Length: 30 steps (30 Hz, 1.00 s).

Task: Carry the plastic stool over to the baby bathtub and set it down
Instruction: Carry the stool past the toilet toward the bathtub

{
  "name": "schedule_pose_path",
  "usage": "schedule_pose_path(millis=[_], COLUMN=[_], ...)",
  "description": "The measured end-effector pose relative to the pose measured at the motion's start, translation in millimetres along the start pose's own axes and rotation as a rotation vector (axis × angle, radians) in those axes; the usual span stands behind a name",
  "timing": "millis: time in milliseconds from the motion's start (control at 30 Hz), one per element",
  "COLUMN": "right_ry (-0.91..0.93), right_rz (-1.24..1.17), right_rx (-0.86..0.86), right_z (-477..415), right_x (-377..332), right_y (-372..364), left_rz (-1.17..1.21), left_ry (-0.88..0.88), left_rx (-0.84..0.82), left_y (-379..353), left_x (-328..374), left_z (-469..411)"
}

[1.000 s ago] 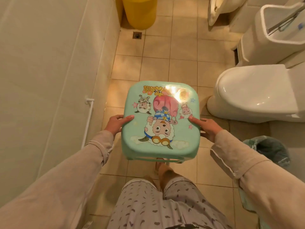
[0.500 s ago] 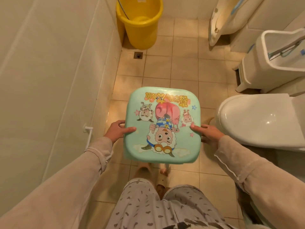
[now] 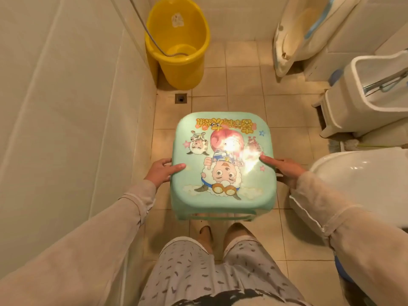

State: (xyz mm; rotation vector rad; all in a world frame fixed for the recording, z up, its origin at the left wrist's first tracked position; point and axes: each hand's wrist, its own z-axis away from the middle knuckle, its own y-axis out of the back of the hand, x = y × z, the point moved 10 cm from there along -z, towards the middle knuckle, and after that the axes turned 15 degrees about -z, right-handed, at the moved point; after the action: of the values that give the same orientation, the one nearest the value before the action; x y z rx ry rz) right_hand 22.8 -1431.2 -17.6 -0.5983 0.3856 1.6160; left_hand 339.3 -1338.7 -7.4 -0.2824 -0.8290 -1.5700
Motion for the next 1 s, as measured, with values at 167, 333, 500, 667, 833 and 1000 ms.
schedule_pose_path(millis=[167, 333, 500, 667, 833, 1000], right_ry=[0.026, 0.002, -0.026, -0.038, 0.006, 0.054], right_rz=[-0.044, -0.109, -0.120, -0.079, -0.016, -0.009], right_rx=[-0.001, 0.035, 0.072, 0.067, 0.037, 0.028], right_z=[-20.4, -49.5, -97.3, -139.4, -172.8, -200.3], right_x=[-32.4, -57.1, -103.8, -174.1, -252.0, -306.6], right_y=[-3.6, 9.4, 28.7, 38.4, 38.4, 42.7], left_rz=[-0.067, -0.113, -0.052, -0.035, 0.074, 0.061], left_ry=[0.007, 0.002, 0.012, 0.032, 0.018, -0.024], left_rx=[-0.042, -0.061, -0.073, -0.052, -0.006, -0.004], left_y=[8.1, 5.3, -8.0, -12.2, -6.8, -1.4], left_x=[30.7, 72.1, 124.0, 178.5, 233.9, 286.5], left_z=[-36.8, -81.7, -127.0, -170.6, -211.5, -246.4])
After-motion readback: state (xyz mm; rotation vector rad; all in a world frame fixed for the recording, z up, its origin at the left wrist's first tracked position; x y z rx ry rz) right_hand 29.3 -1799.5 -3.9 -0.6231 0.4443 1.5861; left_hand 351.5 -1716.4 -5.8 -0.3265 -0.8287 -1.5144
